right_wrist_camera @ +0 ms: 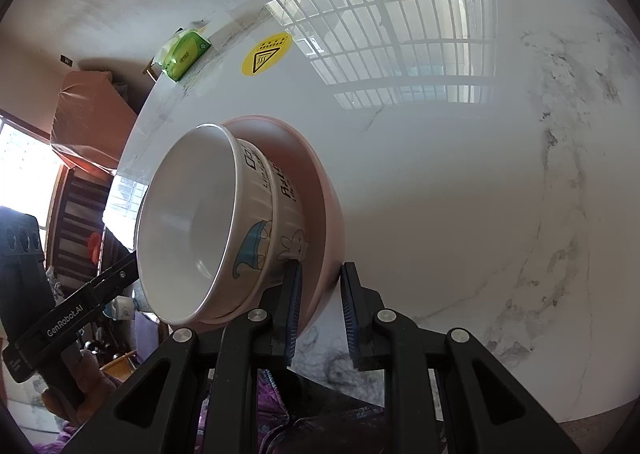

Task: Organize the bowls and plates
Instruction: 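Lift the nested bowl stack by its rim with both grippers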

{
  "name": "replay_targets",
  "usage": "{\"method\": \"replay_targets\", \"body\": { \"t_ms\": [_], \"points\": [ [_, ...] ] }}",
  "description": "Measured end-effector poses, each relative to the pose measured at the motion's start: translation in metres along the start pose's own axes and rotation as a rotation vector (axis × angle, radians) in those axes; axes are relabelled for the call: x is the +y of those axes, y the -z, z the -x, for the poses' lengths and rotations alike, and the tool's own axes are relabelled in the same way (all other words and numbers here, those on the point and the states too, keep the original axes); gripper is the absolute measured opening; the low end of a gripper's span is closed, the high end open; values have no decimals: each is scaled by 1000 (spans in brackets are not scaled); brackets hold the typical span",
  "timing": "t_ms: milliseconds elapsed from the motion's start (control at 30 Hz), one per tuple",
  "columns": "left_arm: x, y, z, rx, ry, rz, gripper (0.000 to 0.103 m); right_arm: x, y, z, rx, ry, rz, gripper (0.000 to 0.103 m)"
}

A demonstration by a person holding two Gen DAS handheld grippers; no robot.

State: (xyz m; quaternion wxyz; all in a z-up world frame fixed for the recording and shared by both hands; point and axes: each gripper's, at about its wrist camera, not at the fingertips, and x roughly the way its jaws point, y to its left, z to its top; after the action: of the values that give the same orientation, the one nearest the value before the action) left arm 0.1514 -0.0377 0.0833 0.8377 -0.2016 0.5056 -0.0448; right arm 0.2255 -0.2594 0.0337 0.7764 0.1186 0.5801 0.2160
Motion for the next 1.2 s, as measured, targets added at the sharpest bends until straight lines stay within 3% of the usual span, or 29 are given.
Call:
{"method": "replay_targets", "body": {
  "t_ms": [533,1200],
  "points": [
    [12,-3,41,-84,-28,24,7,34,-8,9,-25,-36,48,20],
    [71,-8,90,-162,-100,110,6,108,-13,-15,-5,-85,147,21]
  ]
}}
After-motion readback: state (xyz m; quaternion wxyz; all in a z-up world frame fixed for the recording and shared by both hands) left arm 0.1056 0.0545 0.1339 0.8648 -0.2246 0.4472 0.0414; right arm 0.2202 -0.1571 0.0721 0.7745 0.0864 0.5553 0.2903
